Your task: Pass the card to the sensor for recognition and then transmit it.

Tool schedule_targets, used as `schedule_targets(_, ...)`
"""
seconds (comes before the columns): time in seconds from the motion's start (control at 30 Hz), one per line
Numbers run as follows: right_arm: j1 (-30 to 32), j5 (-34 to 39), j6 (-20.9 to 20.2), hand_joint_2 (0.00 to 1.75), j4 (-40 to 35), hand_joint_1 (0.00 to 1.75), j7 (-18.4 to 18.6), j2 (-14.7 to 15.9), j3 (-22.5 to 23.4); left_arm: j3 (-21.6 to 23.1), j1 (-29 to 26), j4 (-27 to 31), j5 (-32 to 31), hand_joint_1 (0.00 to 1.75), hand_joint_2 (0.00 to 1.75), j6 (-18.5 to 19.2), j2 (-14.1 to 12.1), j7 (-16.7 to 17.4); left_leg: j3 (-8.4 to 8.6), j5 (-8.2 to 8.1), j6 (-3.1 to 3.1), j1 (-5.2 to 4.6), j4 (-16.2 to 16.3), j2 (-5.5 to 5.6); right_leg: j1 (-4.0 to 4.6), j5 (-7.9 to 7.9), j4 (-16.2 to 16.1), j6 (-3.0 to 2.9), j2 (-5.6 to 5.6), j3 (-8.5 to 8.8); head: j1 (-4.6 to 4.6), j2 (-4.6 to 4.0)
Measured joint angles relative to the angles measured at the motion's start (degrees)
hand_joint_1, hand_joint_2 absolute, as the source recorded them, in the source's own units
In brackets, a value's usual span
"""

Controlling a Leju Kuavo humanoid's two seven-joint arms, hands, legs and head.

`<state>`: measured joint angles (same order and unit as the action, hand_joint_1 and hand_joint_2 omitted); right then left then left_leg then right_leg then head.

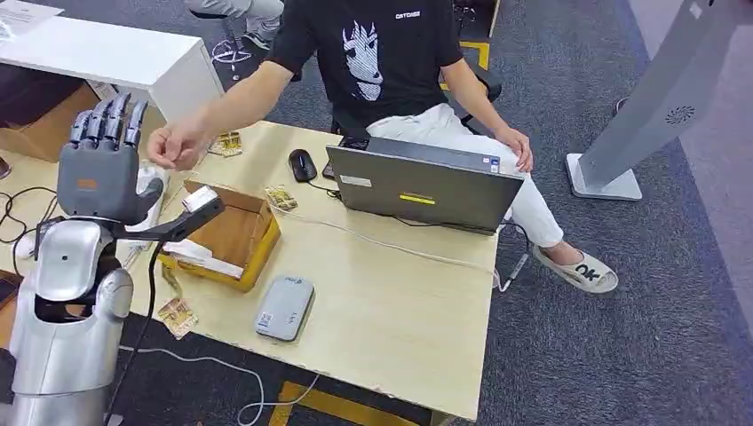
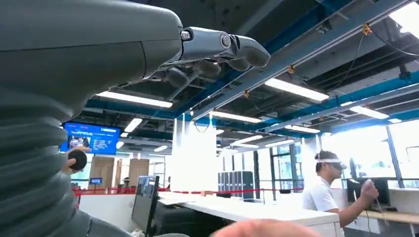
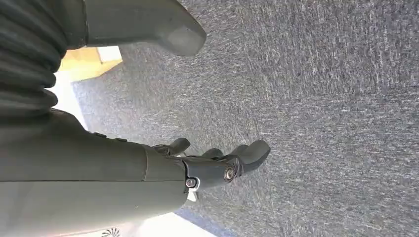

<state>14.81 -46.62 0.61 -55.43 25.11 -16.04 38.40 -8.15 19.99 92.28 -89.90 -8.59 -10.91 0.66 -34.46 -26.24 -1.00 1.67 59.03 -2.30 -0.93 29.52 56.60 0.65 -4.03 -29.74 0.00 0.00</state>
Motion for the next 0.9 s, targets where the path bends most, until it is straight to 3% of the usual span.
schedule_targets(0.9,-0.1,0.9,1.1,1.75,0.0,0.00,1.9,0.0,-0.9,0.1,-4.8,3.7,0.0,0.00,1.75,-1.0,1.2,-0.3,0.00,-0.01,0.00,0.00,0.0,-0.01,0.00,0.00,0.0,0.00,0.00,-0.02,-0.02,0.00)
